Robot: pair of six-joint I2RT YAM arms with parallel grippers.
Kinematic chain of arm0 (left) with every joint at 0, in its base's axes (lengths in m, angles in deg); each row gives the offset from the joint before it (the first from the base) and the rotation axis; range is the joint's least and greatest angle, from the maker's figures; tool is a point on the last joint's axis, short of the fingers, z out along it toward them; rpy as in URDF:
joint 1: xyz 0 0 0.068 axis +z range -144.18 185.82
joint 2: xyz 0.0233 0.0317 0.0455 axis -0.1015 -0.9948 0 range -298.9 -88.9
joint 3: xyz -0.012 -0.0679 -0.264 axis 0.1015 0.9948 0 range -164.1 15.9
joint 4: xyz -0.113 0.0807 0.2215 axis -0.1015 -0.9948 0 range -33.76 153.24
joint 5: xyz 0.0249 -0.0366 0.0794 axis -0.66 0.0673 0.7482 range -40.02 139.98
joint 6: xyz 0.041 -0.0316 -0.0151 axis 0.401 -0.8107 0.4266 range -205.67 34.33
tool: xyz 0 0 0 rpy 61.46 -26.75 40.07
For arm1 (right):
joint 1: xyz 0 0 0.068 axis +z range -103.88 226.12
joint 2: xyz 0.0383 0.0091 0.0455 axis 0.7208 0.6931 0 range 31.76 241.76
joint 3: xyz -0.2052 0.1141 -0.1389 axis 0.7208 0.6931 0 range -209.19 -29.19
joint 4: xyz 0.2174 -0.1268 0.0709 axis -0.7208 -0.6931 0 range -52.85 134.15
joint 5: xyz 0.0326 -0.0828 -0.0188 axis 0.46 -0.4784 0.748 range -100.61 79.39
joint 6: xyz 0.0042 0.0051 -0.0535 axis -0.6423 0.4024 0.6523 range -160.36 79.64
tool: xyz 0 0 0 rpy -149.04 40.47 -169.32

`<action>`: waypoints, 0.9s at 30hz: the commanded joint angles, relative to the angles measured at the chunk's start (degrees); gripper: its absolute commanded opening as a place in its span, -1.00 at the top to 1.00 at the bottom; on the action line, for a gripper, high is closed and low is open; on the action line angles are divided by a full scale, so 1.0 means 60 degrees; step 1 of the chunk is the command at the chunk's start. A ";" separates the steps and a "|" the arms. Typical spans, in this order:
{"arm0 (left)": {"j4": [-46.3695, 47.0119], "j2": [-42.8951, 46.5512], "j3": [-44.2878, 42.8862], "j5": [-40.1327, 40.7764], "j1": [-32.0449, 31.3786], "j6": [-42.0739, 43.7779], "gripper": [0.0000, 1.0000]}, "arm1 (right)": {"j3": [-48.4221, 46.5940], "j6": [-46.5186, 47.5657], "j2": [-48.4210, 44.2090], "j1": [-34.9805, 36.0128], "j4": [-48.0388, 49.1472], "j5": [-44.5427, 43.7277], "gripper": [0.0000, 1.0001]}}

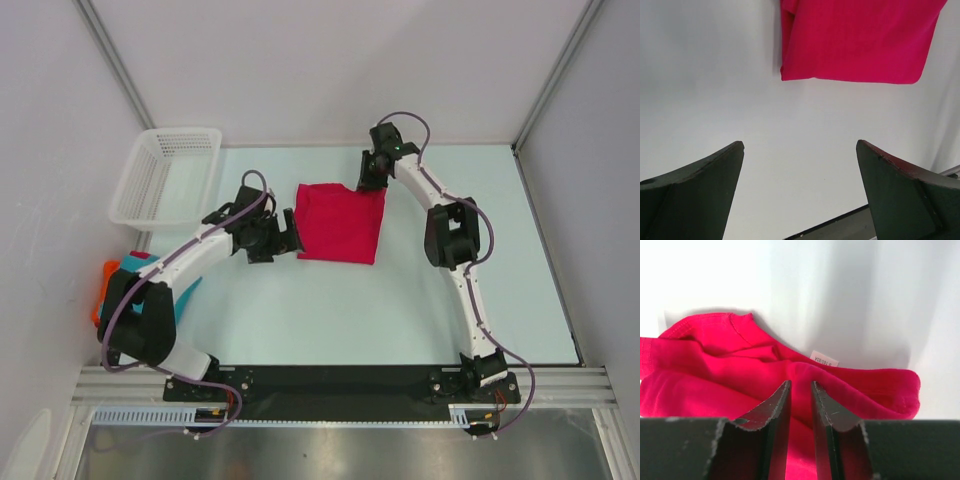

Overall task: Fold and stack the t-shirts
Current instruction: Smooth out wrinkles on the folded tshirt

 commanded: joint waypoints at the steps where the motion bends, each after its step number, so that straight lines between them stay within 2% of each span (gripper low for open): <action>1: 0.0143 0.0599 0.0052 0.0547 -0.0105 -0.0112 -0.99 | -0.0122 0.0231 -0.0319 0.0155 0.0133 0.0109 0.46; 6: 0.0741 0.1023 0.0183 0.0710 -0.0339 -0.0024 -0.98 | 0.0172 0.0568 -0.1607 0.0315 -0.0100 -0.1133 0.50; 7: 0.1019 0.1141 0.0285 0.0507 -0.0369 0.0034 -0.99 | 0.0317 0.0554 -0.1841 0.0359 -0.0188 -0.2109 0.50; 9: 0.1677 0.1666 0.0564 -0.0197 -0.0588 0.0225 -0.99 | 0.0683 0.0597 -0.2646 0.0433 -0.0219 -0.2528 0.44; 13: 0.1960 0.2897 0.0813 0.0005 -0.0896 0.0634 -0.99 | 0.2176 0.0539 -0.4067 0.0739 -0.0028 -0.2280 0.39; 16: 0.1711 0.4010 0.0945 0.0883 -0.0940 0.1204 -0.99 | 0.3786 0.0263 -0.5195 0.0960 0.0337 -0.1653 0.40; 17: 0.1653 0.4289 0.1033 0.1117 -0.0941 0.1366 -0.99 | 0.4835 0.0130 -0.5474 0.0975 0.0817 -0.1432 0.42; 19: 0.1666 0.5196 0.1499 0.1865 -0.0911 0.1718 -0.99 | 0.5836 -0.0104 -0.6178 0.0990 0.1346 -0.0203 0.45; 21: 0.1696 0.6087 0.1925 0.2508 -0.0853 0.1793 -0.99 | 0.6889 -0.0471 -0.6500 0.1019 0.1758 -0.0024 0.49; 27: 0.1463 0.7850 0.3186 0.2613 -0.0604 0.1135 -0.99 | 0.8212 -0.0706 -0.7131 0.1516 0.1789 0.0034 0.50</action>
